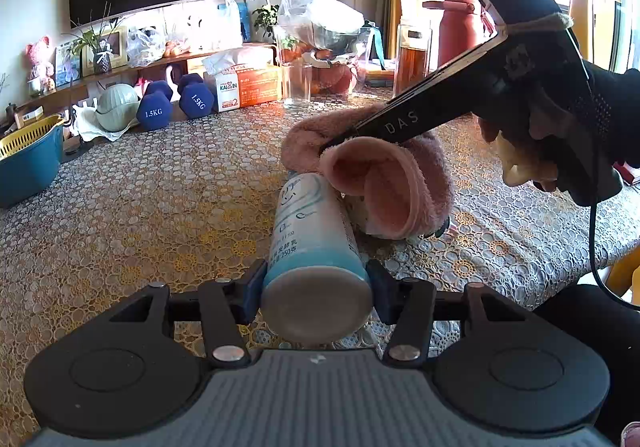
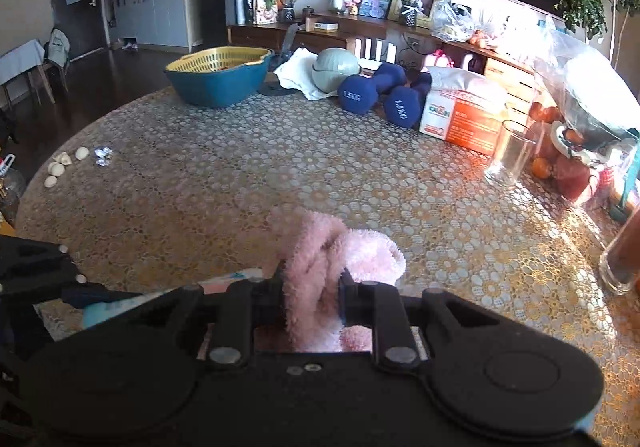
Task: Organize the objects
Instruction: 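Rub the towel back and forth over the bottle body with the right tool, then wipe the towel over the bottle near the cap with the right tool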
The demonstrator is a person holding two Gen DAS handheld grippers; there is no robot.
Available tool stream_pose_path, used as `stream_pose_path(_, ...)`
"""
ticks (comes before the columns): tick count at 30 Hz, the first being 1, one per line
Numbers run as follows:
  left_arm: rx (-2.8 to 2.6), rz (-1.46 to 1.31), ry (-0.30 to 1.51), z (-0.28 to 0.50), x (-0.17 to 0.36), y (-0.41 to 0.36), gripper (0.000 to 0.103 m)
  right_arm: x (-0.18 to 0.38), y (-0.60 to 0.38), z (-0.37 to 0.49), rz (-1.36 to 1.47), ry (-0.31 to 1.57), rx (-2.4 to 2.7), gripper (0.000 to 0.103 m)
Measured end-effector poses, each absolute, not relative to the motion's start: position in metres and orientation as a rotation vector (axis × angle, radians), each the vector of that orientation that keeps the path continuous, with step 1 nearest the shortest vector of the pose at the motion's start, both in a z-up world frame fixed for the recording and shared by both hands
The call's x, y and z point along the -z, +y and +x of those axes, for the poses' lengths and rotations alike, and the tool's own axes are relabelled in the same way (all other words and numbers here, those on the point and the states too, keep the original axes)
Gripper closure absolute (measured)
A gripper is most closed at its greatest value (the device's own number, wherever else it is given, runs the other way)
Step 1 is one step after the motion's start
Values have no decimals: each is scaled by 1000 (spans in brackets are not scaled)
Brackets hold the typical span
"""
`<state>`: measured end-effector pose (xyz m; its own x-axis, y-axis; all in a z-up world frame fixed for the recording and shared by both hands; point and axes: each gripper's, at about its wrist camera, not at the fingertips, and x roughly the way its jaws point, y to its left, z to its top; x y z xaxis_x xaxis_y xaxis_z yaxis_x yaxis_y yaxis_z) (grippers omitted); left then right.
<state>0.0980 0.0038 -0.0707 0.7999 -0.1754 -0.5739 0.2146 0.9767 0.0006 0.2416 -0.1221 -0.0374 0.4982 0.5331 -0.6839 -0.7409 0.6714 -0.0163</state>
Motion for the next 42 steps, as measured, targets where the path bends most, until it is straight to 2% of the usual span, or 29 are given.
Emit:
stream_pose_path(7,207,64,612,100,66,2,50,42,-151,247,-323,703,-664,82)
stream_pose_path(18,201,15,619,106,57,4,50,-13,-189,176,-302,493,-808,82)
stream_pose_path(29,198,42,621,106,58,0,50,-7,-154,133,-202,523,-1064,82)
stream_pose_path(36,196,59,604,102,62,-1,50,5,-146,157,-104,609,-1122,82)
stream_pose_path(42,200,53,604,102,63,1,50,9,-129,177,-147,627,-1103,82)
